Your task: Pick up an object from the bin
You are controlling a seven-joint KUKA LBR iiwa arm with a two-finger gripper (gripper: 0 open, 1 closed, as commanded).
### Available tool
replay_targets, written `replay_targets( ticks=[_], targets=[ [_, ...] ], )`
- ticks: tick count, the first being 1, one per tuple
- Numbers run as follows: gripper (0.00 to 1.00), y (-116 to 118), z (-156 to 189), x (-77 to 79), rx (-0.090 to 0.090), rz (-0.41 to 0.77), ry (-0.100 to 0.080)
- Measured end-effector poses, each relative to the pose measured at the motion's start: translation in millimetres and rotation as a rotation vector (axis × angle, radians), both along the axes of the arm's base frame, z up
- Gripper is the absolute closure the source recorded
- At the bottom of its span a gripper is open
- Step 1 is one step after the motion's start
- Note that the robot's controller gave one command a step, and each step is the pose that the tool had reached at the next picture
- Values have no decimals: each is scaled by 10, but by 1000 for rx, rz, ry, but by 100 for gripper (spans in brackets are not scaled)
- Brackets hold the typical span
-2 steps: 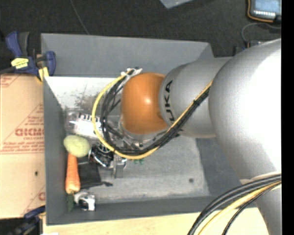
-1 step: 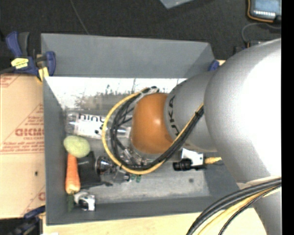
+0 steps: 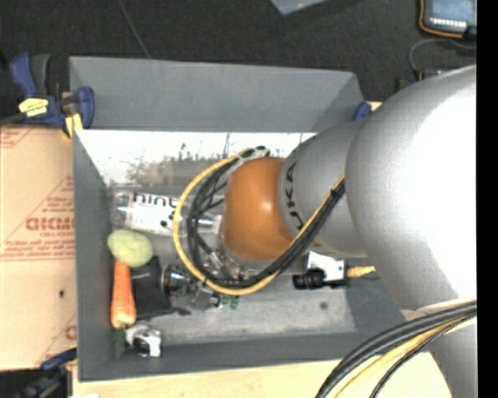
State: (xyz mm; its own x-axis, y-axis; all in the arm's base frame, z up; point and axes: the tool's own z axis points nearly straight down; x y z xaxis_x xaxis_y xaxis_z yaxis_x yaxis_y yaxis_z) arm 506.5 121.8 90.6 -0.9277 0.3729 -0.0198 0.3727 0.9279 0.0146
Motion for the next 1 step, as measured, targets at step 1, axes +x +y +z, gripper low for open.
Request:
replay_targets(
  ticks=[1],
  targets=[
    [100,-22,275,17,-2,-4,8]
  ],
)
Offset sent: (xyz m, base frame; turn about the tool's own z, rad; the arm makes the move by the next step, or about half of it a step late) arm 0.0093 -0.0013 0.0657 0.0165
